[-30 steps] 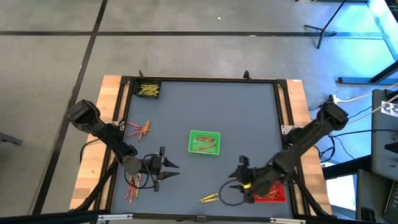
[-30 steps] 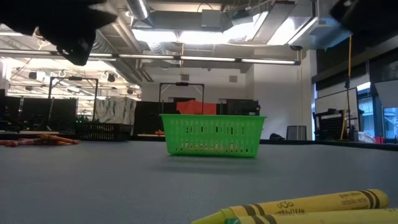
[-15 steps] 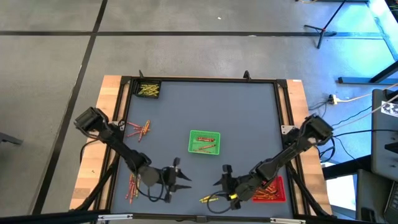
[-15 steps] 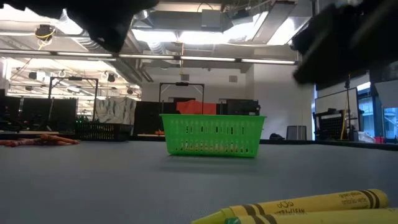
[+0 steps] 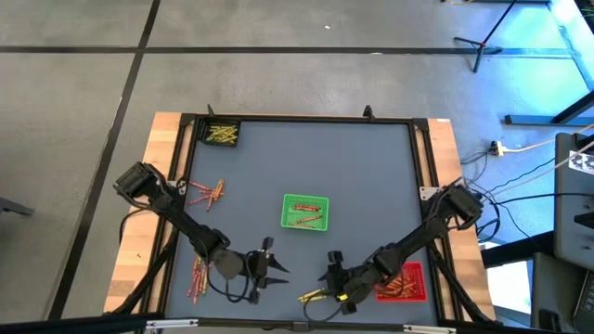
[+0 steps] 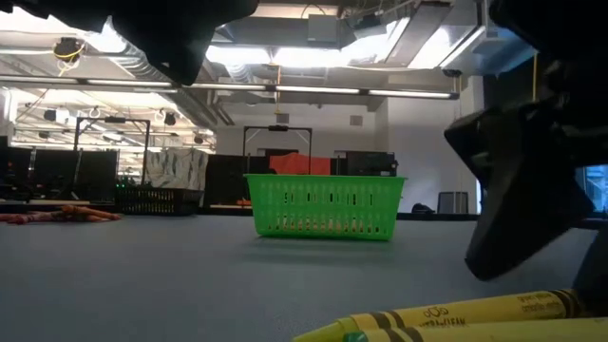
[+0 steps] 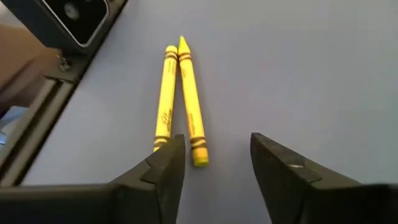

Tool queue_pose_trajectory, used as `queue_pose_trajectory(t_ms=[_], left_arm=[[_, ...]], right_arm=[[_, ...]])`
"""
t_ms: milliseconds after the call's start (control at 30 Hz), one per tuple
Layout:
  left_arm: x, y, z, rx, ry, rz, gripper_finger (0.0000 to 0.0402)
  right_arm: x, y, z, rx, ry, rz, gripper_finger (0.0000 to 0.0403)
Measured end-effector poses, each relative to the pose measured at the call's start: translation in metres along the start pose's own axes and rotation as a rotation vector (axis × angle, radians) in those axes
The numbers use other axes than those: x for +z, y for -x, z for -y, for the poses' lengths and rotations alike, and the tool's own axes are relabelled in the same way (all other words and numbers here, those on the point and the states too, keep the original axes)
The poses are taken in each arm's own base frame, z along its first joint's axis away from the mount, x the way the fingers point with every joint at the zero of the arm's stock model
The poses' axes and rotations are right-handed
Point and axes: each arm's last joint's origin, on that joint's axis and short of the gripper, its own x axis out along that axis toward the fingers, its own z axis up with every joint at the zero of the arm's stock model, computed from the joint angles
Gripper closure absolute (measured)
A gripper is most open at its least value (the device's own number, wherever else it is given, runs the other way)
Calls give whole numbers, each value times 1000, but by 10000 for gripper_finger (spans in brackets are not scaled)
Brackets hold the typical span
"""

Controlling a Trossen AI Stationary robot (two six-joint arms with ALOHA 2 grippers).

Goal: Sort crayons
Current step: Put the light green crayon into the black bin

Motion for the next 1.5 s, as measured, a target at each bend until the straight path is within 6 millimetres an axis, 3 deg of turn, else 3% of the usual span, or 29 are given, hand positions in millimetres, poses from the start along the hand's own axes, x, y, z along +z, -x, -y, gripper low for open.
queue_pose_trajectory(t_ms=[500,700,867,1167,1333,1500], left_arm=[[0,-1,-2,-11,25,-4,292],[1,-3,-6,21,25,1,292],[2,-6,-14,58,34,5,292],[-6,-17,-54,208,91,-119,282],[-7,-22,-71,198,169,-162,253],[-7,-23,-76,161,182,-180,249]], right_arm=[[-1,-5,11,-18,53,-33,391],[3,-7,20,-34,51,-33,390],[9,6,25,-132,93,-36,394],[20,36,37,-317,134,-78,398],[19,37,39,-370,153,-76,403],[22,36,43,-382,146,-61,402]])
